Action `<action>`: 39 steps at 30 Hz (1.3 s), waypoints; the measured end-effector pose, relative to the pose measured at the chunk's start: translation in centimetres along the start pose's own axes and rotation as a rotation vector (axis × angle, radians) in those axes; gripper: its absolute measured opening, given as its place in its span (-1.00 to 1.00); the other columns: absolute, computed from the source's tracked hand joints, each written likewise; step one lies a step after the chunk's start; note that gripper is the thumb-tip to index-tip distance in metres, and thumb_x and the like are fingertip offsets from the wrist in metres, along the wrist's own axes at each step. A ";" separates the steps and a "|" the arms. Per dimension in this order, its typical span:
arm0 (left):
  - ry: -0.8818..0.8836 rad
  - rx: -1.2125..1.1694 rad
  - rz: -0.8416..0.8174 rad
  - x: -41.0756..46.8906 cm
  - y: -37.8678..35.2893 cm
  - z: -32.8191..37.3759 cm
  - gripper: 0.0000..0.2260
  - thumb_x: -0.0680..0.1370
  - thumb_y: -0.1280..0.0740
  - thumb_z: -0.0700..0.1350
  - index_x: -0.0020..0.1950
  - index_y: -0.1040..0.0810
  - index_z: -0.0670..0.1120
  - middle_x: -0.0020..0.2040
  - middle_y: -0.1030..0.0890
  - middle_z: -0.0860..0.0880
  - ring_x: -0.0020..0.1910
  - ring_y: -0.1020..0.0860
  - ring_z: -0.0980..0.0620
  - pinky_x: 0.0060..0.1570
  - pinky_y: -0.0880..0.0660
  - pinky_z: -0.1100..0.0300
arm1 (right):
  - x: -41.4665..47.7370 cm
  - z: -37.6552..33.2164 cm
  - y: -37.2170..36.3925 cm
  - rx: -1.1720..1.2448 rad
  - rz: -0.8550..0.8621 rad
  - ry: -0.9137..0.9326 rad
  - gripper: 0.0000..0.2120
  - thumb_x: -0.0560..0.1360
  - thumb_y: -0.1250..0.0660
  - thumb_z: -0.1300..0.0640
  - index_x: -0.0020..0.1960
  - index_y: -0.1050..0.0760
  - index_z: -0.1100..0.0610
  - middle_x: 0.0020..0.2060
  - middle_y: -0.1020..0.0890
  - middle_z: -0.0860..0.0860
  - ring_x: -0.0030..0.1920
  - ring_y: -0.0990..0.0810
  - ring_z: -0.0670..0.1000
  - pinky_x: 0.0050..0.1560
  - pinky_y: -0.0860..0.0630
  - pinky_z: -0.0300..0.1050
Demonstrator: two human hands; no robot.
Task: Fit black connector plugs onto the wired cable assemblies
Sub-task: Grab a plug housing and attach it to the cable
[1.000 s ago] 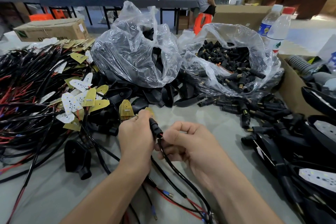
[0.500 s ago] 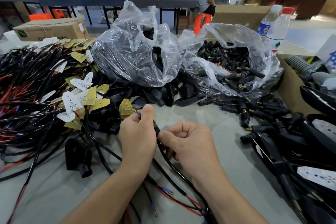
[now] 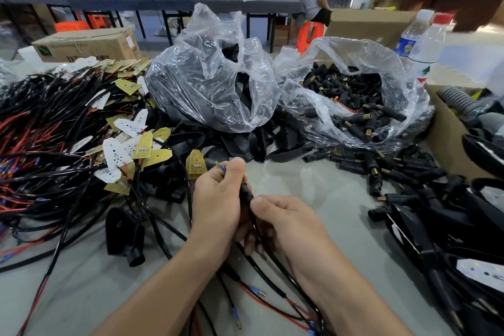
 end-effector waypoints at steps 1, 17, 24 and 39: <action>0.017 -0.014 -0.018 -0.1 -0.2 -0.1 -0.53 0.66 -0.28 0.08 -0.29 -0.44 -0.24 -0.51 -0.39 -0.05 -0.64 -0.30 0.02 -0.62 -0.28 0.24 | -0.1 -0.1 0.0 0.028 -0.017 -0.009 -0.64 0.67 -0.17 0.22 -0.21 -0.60 0.27 -0.31 -0.64 0.26 -0.44 -0.52 0.08 -0.43 -0.40 -0.24; 0.071 -0.200 -0.234 0.5 -1.3 -0.1 -0.71 0.51 -0.29 0.06 -0.20 -0.73 -0.04 -0.22 -0.66 -0.10 -0.25 -0.57 0.04 -0.19 -0.49 0.20 | 0.0 -2.4 4.8 -0.489 0.392 0.128 -0.75 0.52 -0.40 0.07 -0.32 -0.63 0.10 -0.48 -0.62 0.07 -0.55 -0.40 -0.13 -0.48 -0.32 -0.28; 0.099 -0.295 -0.368 0.3 -2.2 -0.3 -0.60 0.66 -0.17 0.04 0.01 -0.77 -0.11 -0.13 -0.70 -0.08 -0.23 -0.58 0.12 -0.20 -0.54 0.29 | -0.6 -2.6 6.1 -0.381 0.420 0.112 -0.70 0.36 -0.31 -0.11 -0.36 -0.59 0.10 -0.58 -0.50 0.01 -0.56 -0.35 -0.06 -0.46 -0.31 -0.17; 0.120 -0.260 -0.190 0.5 -0.9 -0.3 -0.71 0.37 -0.43 0.14 -0.11 -0.79 -0.03 -0.21 -0.66 0.00 -0.16 -0.53 0.07 -0.10 -0.49 0.26 | -0.1 -2.5 3.7 -0.613 0.357 0.185 -0.86 0.52 -0.47 -0.03 -0.18 -0.62 -0.03 -0.40 -0.63 -0.02 -0.49 -0.45 -0.16 -0.45 -0.33 -0.33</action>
Point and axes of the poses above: each hand's wrist, its own x-axis towards the middle knuckle, its own y-axis out of the back of the hand, z = x × y, the point moved 9 cm from there along x, towards the middle knuckle
